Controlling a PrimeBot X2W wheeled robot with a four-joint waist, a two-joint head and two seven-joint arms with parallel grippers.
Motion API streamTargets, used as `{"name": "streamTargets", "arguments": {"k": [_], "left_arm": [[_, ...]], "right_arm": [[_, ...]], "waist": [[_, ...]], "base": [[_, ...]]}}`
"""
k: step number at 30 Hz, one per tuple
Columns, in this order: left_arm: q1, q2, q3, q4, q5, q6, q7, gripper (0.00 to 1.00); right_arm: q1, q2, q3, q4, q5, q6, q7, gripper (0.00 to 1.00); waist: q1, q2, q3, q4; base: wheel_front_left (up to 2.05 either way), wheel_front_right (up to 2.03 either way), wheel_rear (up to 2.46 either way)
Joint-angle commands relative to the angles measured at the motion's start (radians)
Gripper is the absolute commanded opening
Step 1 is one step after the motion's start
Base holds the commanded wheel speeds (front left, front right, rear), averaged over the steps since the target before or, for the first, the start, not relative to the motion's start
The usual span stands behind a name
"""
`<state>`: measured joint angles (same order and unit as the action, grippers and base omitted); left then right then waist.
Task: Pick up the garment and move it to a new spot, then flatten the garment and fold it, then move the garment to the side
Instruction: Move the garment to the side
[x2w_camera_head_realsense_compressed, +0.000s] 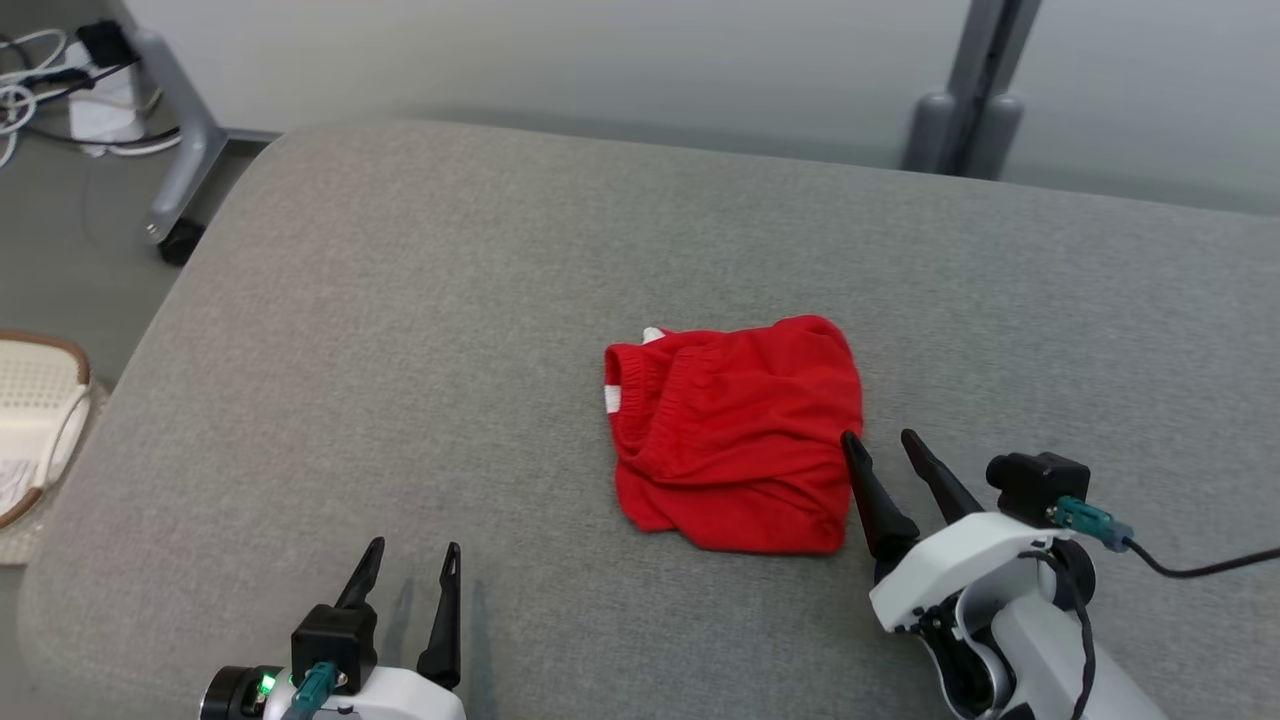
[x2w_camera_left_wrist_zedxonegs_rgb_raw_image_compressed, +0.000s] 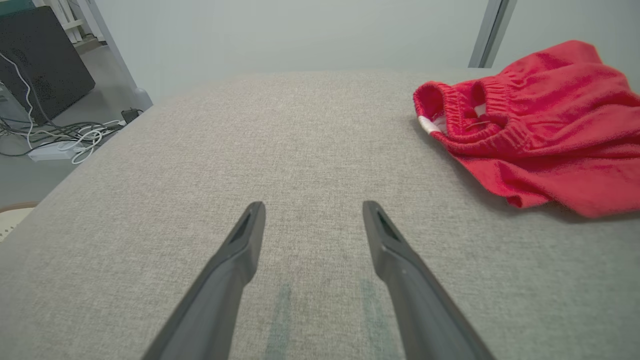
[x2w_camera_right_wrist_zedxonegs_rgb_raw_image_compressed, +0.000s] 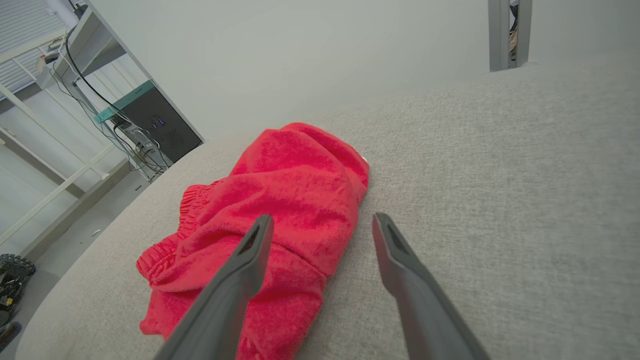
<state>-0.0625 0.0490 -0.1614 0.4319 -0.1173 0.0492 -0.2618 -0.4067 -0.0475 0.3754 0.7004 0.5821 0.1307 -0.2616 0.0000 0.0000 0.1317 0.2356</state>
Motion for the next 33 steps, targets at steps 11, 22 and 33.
{"name": "streamTargets", "arguments": {"k": [11,22,33], "left_arm": [[-0.038,0.004,-0.026,-0.002,-0.021,-0.012,-0.004,1.0],[-0.041,0.004,-0.028,-0.001,-0.037,0.003,-0.004,1.0],[-0.039,0.004,-0.045,-0.023,-0.032,-0.014,-0.004,1.0]], "right_arm": [[-0.123,-0.005,0.043,0.217,0.124,0.001,-0.002,1.0],[-0.189,-0.01,0.056,0.242,0.156,0.001,-0.002,0.0],[-0.086,-0.007,-0.032,0.165,0.053,0.0,-0.003,0.0]], "waist": [[0.0,0.0,0.062,0.079],[0.0,0.0,0.053,0.056],[0.0,0.0,-0.02,-0.177]], "base": [[0.0,0.0,0.0],[0.0,0.0,0.0],[0.0,0.0,0.0]]}}
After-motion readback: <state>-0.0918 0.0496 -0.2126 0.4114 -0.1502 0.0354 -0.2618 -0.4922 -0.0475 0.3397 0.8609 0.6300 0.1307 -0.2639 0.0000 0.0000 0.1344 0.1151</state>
